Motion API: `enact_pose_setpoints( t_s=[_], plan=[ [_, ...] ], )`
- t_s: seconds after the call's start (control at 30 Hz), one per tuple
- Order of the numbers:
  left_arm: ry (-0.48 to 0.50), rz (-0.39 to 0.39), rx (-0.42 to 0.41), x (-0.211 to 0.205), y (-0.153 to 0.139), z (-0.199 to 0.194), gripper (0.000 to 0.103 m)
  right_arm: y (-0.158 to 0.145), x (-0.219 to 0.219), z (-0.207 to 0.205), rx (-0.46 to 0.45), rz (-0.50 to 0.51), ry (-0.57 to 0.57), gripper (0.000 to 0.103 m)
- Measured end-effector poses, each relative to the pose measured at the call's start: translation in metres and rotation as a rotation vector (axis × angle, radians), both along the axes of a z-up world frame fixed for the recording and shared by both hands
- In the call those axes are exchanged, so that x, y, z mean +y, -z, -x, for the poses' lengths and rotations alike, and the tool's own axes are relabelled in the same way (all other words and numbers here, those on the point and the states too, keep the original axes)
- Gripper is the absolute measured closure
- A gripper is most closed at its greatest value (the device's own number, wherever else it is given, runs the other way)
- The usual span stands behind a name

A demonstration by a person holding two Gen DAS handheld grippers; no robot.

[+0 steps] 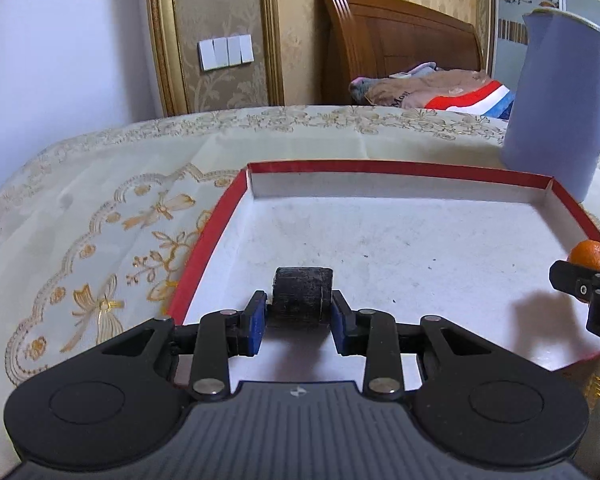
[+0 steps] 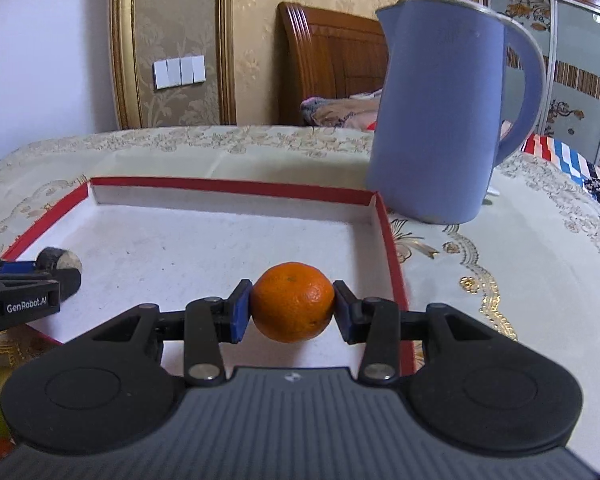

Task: Organize fruits
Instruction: 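Carry the orange and dark cylinder over the red tray and open both tools, then withdraw both open tools from the tray back toward the fruit cluster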

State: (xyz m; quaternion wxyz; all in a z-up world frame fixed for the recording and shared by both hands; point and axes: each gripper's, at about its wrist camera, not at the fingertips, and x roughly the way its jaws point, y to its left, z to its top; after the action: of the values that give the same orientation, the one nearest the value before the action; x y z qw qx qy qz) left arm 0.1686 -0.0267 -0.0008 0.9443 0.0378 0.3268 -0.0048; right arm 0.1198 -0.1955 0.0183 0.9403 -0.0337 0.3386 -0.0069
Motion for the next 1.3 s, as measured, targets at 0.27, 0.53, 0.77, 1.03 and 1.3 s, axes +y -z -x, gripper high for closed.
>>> enact_pose_setpoints(
  t_s=[0.27,0.53,0.77,1.03,1.3],
  plan=[
    [-0.002,-0.012,-0.013,-0.004,-0.001,-0.005,0.071,0.003,0.000,-0.008,0.032,-0.017,-0.008,0.063],
    [0.010,-0.017,0.001,-0.005,0.000,-0.004,0.069,0.004,0.000,-0.009,0.048,-0.016,-0.019,0.062],
    [-0.008,-0.017,-0.149,-0.001,-0.010,0.015,0.027,-0.008,0.003,0.008,-0.079,0.020,-0.003,0.018],
    [-0.019,-0.023,-0.215,0.009,-0.015,0.043,0.025,-0.012,-0.007,0.028,-0.121,-0.004,0.018,0.012],
    [-0.003,0.064,-0.192,0.039,-0.012,0.085,0.025,-0.016,-0.028,0.072,-0.179,-0.096,0.062,0.007]
  ],
)
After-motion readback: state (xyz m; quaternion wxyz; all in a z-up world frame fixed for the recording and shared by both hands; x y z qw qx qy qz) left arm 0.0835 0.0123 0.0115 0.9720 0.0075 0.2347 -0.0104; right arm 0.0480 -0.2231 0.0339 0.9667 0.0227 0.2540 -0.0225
